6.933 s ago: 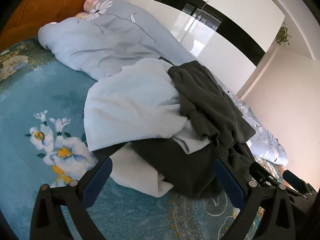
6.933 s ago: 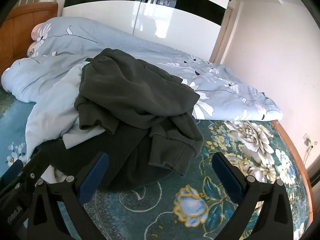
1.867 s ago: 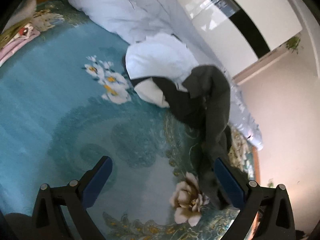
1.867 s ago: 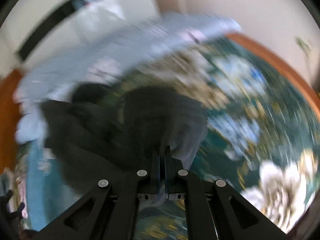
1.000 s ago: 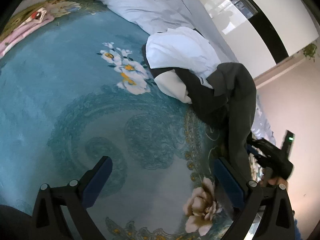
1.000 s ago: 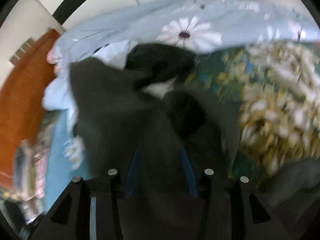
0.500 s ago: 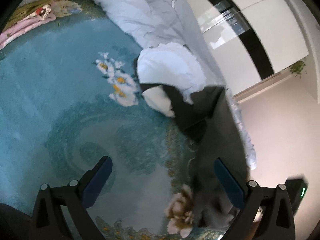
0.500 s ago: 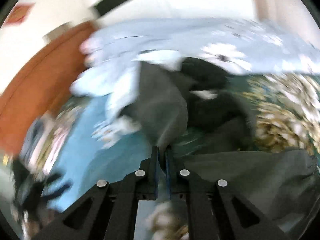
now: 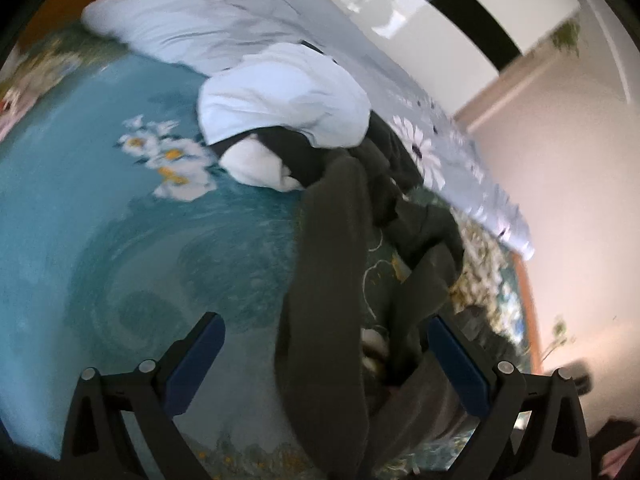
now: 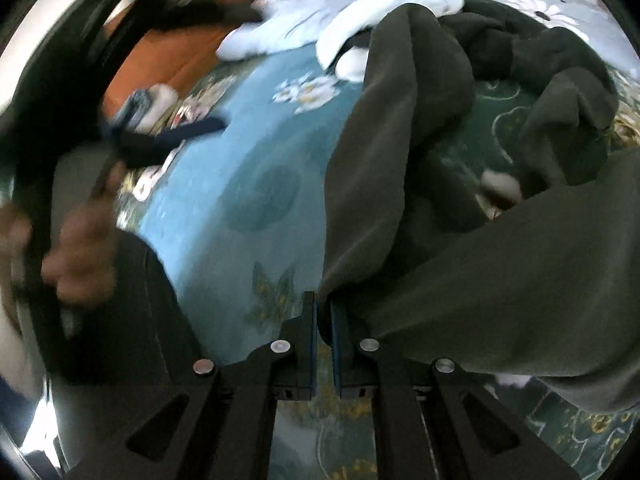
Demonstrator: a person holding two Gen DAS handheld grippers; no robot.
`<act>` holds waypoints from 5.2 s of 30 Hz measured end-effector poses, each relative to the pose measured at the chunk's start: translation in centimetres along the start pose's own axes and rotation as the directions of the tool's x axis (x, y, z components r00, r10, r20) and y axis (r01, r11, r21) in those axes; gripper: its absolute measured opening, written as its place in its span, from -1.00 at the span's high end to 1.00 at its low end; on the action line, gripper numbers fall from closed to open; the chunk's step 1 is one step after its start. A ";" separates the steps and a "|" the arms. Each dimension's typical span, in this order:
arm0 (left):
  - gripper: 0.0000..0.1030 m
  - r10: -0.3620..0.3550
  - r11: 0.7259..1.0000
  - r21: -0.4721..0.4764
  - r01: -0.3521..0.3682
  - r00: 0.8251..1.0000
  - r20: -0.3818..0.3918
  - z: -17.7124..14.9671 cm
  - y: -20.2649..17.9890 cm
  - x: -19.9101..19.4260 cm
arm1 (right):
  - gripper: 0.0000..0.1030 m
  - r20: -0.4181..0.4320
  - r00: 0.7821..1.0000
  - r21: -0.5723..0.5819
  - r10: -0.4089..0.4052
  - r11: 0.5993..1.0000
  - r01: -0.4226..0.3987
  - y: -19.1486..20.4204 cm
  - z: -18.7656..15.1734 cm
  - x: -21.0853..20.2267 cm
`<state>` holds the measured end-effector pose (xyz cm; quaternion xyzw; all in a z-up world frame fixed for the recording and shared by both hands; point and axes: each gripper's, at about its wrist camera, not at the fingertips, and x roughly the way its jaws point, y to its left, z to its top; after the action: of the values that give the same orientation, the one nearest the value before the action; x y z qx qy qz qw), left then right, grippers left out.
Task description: Fold clothes
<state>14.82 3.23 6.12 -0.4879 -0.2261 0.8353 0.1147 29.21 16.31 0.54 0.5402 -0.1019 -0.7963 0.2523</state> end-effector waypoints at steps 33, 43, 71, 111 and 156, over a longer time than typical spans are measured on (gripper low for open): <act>0.89 0.213 0.975 -0.035 -0.220 0.966 -0.144 5.9 4.0 6.4 | 0.27 -0.079 0.873 0.809 -0.481 0.481 0.338 -21.9 8.3 -8.4; 0.91 0.201 0.966 -0.172 -0.191 0.979 0.044 8.6 7.9 -2.4 | 0.87 0.076 0.893 0.808 -0.443 0.552 0.205 -19.7 7.5 -13.9; 0.91 0.447 0.884 -0.115 -0.454 0.891 -0.081 2.1 10.2 -6.4 | 0.88 0.254 0.881 0.819 -0.399 0.573 0.023 -20.3 -7.2 -20.4; 0.79 0.344 0.862 -0.305 -0.406 0.909 -0.237 -1.9 11.6 -7.0 | 0.87 0.046 0.894 0.846 -0.445 0.493 0.202 -22.2 -13.0 -19.4; -0.14 0.083 0.833 -0.551 -0.044 0.995 0.047 -1.7 15.0 -1.6 | 0.34 -0.067 0.788 0.427 -0.612 0.697 0.577 -22.1 22.5 -3.9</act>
<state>17.57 -10.09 -0.75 -0.4783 -0.4436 0.7551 -0.0656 3.37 34.66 2.99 0.5530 -0.1030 -0.8136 -0.1468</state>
